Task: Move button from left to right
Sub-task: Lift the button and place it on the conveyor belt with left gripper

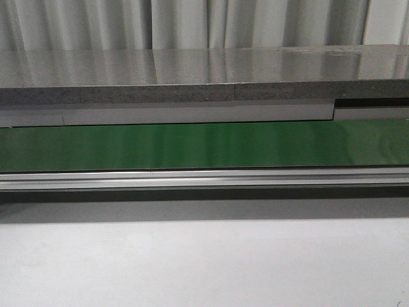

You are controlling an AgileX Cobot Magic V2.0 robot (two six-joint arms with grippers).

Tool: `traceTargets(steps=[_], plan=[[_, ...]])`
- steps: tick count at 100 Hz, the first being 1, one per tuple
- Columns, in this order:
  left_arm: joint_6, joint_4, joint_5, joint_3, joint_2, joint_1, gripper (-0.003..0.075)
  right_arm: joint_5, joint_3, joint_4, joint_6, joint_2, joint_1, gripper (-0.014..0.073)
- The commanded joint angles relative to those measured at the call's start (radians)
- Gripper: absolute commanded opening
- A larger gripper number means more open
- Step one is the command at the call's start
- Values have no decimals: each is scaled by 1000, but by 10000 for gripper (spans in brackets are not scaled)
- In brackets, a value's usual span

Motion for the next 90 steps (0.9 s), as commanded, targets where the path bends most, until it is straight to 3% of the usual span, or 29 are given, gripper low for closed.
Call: traceTargets(steps=[1,12,19,28,45,52,90], plan=[[10,-13,-15,-22,-50,-21,-18,-84,-19,-9,-3,-12,-1,-67],[11,-15,-19,-22,-50,-33,-9,-84,-19,-9,-3,-12,-1,-67],[14,-17,-19,-22,-50,-34,43,-84,-19,-9,-3,-12,-1,-67],[15,-17,-19,-22,-50,-36,183,-84,-19,-9,-3,-12,-1,-67],[19,-26,-20,-22,-50,-41,545,-84,-19,-9,-3,-12,-1,-67],[26,-26,-22,-22,-50,-48,621,-84,-19,-9,-3,-12,-1,-67],[41,-40,-41,-22,-132,-110,630,-84,-19,-9,-3,-12,-1,-67]])
